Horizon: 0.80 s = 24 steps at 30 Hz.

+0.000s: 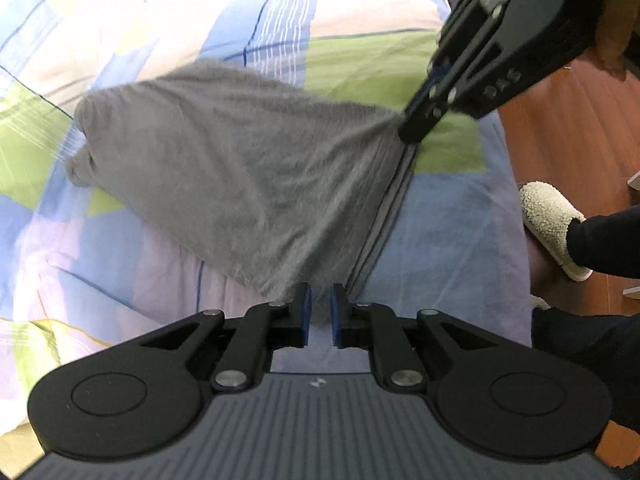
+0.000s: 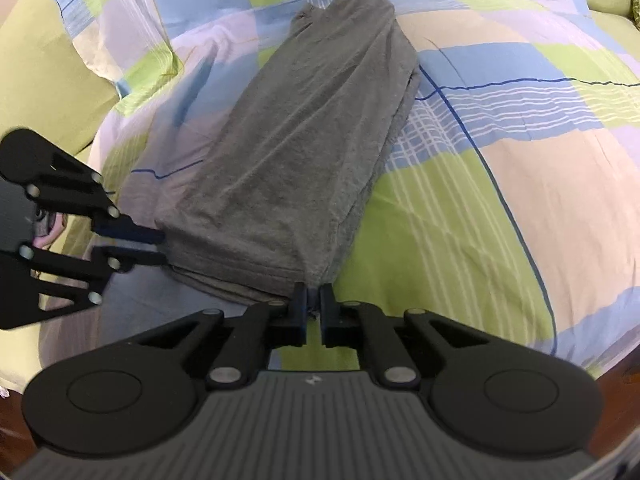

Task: Fold clothes

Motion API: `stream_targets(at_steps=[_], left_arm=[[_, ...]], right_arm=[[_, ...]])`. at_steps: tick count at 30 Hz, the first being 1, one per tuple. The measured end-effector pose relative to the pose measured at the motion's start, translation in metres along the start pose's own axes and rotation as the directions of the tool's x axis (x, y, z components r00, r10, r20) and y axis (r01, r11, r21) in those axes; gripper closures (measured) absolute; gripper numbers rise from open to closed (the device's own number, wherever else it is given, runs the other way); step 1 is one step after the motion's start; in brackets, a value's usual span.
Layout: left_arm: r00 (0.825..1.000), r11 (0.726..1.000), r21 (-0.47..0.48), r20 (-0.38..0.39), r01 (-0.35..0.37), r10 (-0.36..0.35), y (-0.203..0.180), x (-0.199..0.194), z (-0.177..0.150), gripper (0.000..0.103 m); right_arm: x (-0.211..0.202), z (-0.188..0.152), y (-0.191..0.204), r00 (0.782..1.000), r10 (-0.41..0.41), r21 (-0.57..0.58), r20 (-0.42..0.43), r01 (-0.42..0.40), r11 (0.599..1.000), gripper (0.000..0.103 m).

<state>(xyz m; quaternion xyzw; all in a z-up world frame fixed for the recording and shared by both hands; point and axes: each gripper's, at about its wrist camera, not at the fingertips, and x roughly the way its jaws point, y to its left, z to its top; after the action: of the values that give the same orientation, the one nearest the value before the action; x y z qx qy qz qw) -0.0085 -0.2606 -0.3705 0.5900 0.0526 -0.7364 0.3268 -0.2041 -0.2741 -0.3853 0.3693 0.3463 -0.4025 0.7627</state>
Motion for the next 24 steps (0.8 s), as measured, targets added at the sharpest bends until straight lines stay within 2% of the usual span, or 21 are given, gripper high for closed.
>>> stream_targets(at_steps=[1,2,3,5,6,9,13,15,16,17,19,20,22,23,24], left_arm=[[1.000,1.000,-0.003,0.003,-0.005,0.005,0.000,0.003,0.000,0.066],[1.000,1.000,-0.005,0.005,-0.010,0.010,-0.001,0.006,0.000,0.063],[1.000,1.000,0.001,-0.002,-0.016,0.016,-0.003,0.015,-0.001,0.063],[1.000,1.000,0.006,-0.019,0.007,-0.007,-0.007,0.028,-0.003,0.073],[1.000,1.000,-0.007,-0.011,0.025,-0.025,-0.007,0.029,-0.005,0.081],[0.999,0.999,-0.027,-0.025,0.045,-0.045,-0.011,0.024,-0.012,0.087],[0.996,0.997,-0.040,-0.057,0.067,-0.070,-0.015,0.013,-0.020,0.085],[0.994,0.995,-0.051,-0.060,0.087,-0.090,-0.014,0.002,-0.021,0.084],[0.995,0.995,-0.060,-0.054,0.085,-0.089,-0.012,-0.001,-0.021,0.080],[0.996,0.993,-0.090,-0.037,0.079,-0.083,-0.003,-0.008,-0.018,0.079],[0.998,0.986,-0.155,-0.011,0.066,-0.068,0.017,-0.012,-0.012,0.079],[0.998,0.975,-0.216,0.009,0.055,-0.055,0.038,-0.010,-0.004,0.079],[0.999,0.952,-0.303,0.036,0.041,-0.031,0.070,-0.004,0.008,0.079],[0.999,0.929,-0.367,0.046,0.035,-0.019,0.095,0.005,0.019,0.077],[0.998,0.904,-0.426,0.055,0.030,-0.007,0.118,0.013,0.029,0.071]], right_arm=[[0.000,0.000,0.000,1.000,0.006,0.010,0.008,-0.006,1.000,0.093],[0.000,0.000,-0.001,1.000,0.013,0.019,0.016,-0.013,1.000,0.085],[0.000,0.000,-0.001,1.000,0.019,0.029,0.024,-0.020,0.999,0.080],[0.004,0.000,0.000,0.999,0.025,0.041,0.023,-0.026,0.999,0.081],[0.006,-0.001,0.001,1.000,0.018,0.033,0.011,-0.018,0.999,0.092],[0.009,-0.006,-0.002,0.999,0.002,0.014,-0.034,-0.002,1.000,0.097],[0.001,-0.014,-0.005,0.997,0.018,-0.019,-0.078,-0.020,1.000,0.095],[-0.006,-0.012,-0.006,0.993,-0.003,-0.043,-0.115,-0.001,0.999,0.082],[-0.009,-0.011,-0.007,0.993,-0.017,-0.051,-0.119,0.011,0.999,0.082],[-0.017,-0.006,-0.008,0.995,-0.045,-0.064,-0.092,0.039,0.997,0.080],[-0.029,0.004,-0.010,0.999,-0.036,-0.053,-0.039,0.034,0.998,0.071],[-0.033,0.013,-0.011,0.999,-0.033,-0.035,-0.026,0.032,0.999,0.067],[-0.023,0.026,-0.009,0.996,-0.061,-0.055,-0.062,0.058,0.997,0.067],[-0.018,0.033,-0.008,0.994,-0.075,-0.066,-0.080,0.070,0.995,0.067],[-0.015,0.046,-0.007,0.996,-0.074,-0.076,-0.055,0.069,0.995,0.067]])
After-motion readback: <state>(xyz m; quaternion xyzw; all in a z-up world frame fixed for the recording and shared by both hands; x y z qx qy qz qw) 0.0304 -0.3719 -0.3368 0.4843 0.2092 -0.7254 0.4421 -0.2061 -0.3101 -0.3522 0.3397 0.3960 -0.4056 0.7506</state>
